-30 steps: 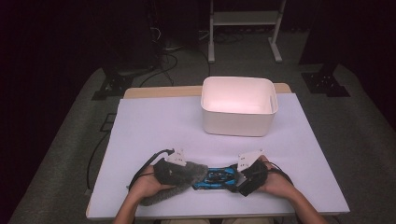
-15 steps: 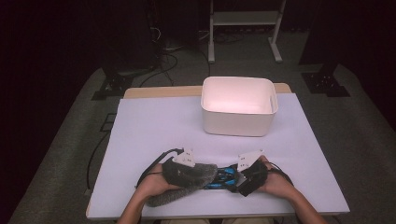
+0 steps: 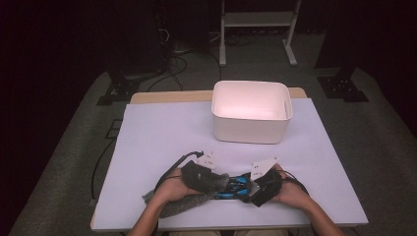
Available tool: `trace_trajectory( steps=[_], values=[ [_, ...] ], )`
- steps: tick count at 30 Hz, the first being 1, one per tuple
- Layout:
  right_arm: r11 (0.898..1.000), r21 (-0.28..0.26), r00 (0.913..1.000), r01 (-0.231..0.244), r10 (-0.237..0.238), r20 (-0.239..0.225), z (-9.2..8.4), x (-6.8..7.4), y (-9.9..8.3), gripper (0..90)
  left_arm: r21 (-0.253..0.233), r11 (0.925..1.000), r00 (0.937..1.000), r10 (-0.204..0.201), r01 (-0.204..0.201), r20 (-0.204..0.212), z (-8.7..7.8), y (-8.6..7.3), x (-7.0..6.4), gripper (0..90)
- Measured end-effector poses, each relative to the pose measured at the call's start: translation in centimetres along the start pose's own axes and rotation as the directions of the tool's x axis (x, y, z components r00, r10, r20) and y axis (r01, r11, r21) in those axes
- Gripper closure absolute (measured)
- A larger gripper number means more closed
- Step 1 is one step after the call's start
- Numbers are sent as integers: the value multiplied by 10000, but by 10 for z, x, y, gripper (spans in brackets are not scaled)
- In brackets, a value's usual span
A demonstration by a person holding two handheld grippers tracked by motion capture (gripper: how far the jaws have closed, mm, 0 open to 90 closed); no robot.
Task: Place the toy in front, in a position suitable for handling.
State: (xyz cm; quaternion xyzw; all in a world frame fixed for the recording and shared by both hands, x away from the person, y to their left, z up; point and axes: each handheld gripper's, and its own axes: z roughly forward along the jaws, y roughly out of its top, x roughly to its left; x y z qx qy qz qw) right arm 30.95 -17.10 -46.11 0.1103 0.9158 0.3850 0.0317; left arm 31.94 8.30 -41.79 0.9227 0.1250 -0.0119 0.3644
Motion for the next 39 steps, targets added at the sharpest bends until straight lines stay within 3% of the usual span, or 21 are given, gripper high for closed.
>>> trace_trajectory(
  steps=[4,8,10,13,15,20,23,28,32,35,39],
  values=[
    [10000,7,10000,20,-20,9,0,0,0,225,35,9998,9997,202,-203,161,-3,-6,-1,778],
    [10000,25,10000,47,-47,31,0,0,0,225,459,9982,9992,390,-392,51,-12,-18,0,791],
    [10000,15,10000,56,-56,40,0,0,0,225,537,9983,9997,217,-213,-67,-18,-26,3,793],
    [10000,12,10000,54,-54,37,0,0,0,225,885,9959,9984,-136,185,-557,-26,-38,10,793],
    [10000,13,10000,59,-59,38,0,0,0,226,680,9969,9985,-379,406,-401,-28,-43,14,793],
    [10000,12,10000,54,-54,40,0,0,0,225,479,9988,9999,-134,138,-92,-22,-32,9,793],
    [10000,0,10000,32,-32,36,0,0,0,225,186,9995,9988,227,-236,441,-14,-22,0,792],
    [10000,-5,10000,36,-36,57,0,1,0,225,374,9953,9936,863,-892,728,-3,-9,-11,792],
    [10000,-2,9999,61,-61,81,0,1,0,225,317,9972,9951,647,-672,754,-7,-15,-6,793],
    [10000,-12,10000,63,-63,76,0,1,-1,225,575,9970,9980,496,-518,389,-14,-22,0,793],
    [10000,-21,10000,61,-61,59,0,1,-1,226,528,9985,9996,108,-122,273,-21,-32,6,793]
  ],
)
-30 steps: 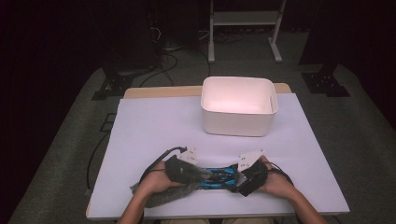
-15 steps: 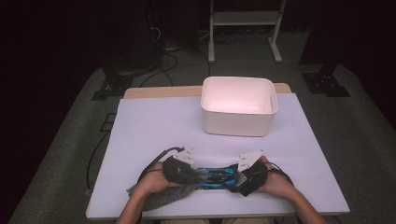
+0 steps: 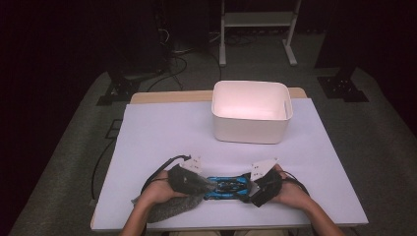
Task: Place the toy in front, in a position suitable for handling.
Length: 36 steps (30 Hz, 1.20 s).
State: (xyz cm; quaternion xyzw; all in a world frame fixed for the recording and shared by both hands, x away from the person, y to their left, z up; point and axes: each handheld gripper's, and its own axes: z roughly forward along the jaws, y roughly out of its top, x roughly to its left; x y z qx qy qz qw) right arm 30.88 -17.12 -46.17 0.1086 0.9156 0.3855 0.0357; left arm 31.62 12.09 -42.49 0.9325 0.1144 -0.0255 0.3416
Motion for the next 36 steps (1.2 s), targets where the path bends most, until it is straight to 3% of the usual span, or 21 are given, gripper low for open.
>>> trace_trajectory(
  steps=[3,5,9,11,17,22,28,29,32,36],
  values=[
    [10000,2,10000,-3,3,-3,0,0,0,225,138,9999,9995,-89,93,-295,-3,-2,3,792],
    [10000,-9,10000,-3,3,-1,0,0,0,226,39,9998,9995,-195,196,-233,-3,-3,5,792],
    [10000,-55,10000,-28,28,-25,0,0,-1,225,-102,9997,9997,243,-242,63,2,5,-2,793],
    [10000,-58,10000,-35,35,-15,0,0,-1,225,-28,9979,9977,649,-648,186,9,15,-9,792],
    [10000,-76,10000,4,-4,-13,0,0,-1,225,-110,9950,9930,995,-990,643,21,28,-17,792],
    [10000,-87,10000,31,-31,-16,0,-1,-1,225,-249,9967,9951,790,-777,598,16,22,-11,793],
    [10000,-88,10000,-23,23,-16,0,0,-1,225,-227,9997,9999,73,-74,-78,4,7,4,793],
    [10000,-87,10000,-17,17,-23,0,0,-1,225,-115,9999,9993,-52,48,-374,3,5,6,793],
    [10000,-73,10000,-32,32,-15,0,0,-1,225,-116,9994,9969,-344,337,-705,0,1,12,793],
    [10000,-80,10000,-9,9,0,0,0,-1,225,-132,9989,9965,-461,452,-694,0,-1,15,793]
  ],
)
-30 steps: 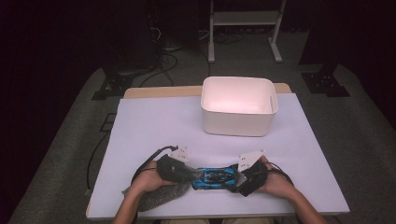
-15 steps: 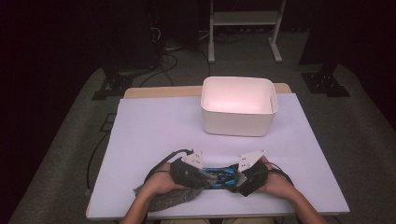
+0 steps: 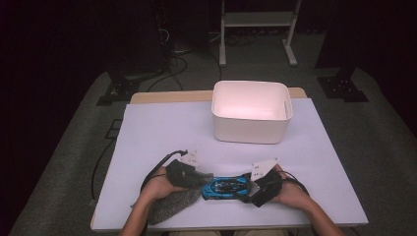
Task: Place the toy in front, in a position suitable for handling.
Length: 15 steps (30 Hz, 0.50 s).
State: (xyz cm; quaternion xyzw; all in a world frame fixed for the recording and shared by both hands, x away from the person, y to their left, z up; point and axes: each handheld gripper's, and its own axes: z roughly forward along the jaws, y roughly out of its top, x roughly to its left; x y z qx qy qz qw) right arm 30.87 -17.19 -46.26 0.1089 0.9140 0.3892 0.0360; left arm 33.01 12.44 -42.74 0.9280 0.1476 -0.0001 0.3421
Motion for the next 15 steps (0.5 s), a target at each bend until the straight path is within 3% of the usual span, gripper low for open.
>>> trace_trajectory(
  steps=[5,15],
  values=[
    [10000,-31,10000,-28,28,-28,0,0,0,225,-197,9995,9992,255,-249,295,6,12,-4,793],
    [10000,-55,10000,28,-28,-6,0,0,-1,224,424,9919,9912,1170,-1197,618,27,56,-2,792]
  ],
)
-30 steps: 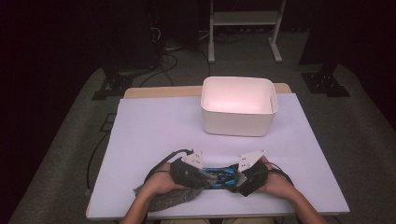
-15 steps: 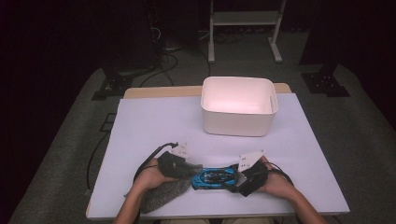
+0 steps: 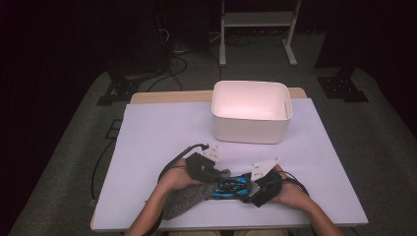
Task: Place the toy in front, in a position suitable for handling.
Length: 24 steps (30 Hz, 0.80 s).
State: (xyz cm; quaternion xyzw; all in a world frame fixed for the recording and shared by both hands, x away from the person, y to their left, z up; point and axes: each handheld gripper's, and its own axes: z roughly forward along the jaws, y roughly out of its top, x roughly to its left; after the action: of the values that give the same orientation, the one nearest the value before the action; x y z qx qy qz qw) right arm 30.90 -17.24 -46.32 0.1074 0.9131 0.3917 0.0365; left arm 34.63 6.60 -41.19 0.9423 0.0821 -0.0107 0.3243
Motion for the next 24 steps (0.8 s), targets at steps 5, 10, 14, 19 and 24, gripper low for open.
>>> trace_trajectory(
  steps=[5,10,14,19,24],
  values=[
    [10000,-52,10000,-20,20,-19,0,0,0,224,-38,10000,9987,-65,67,497,8,13,6,793],
    [10000,-75,10000,-7,7,-13,0,0,-1,224,7,10000,9962,-8,7,865,16,23,8,792],
    [9999,-106,10000,-2,2,-27,0,0,-1,224,-6,10000,9952,30,-30,979,15,22,6,791],
    [10000,-89,10000,-34,34,-32,0,0,-1,224,-385,9992,9919,4,46,1270,6,13,1,789],
    [9999,-111,9999,-104,104,-33,0,0,-1,225,-385,9991,9897,220,-167,1415,0,9,-11,777]
  ],
)
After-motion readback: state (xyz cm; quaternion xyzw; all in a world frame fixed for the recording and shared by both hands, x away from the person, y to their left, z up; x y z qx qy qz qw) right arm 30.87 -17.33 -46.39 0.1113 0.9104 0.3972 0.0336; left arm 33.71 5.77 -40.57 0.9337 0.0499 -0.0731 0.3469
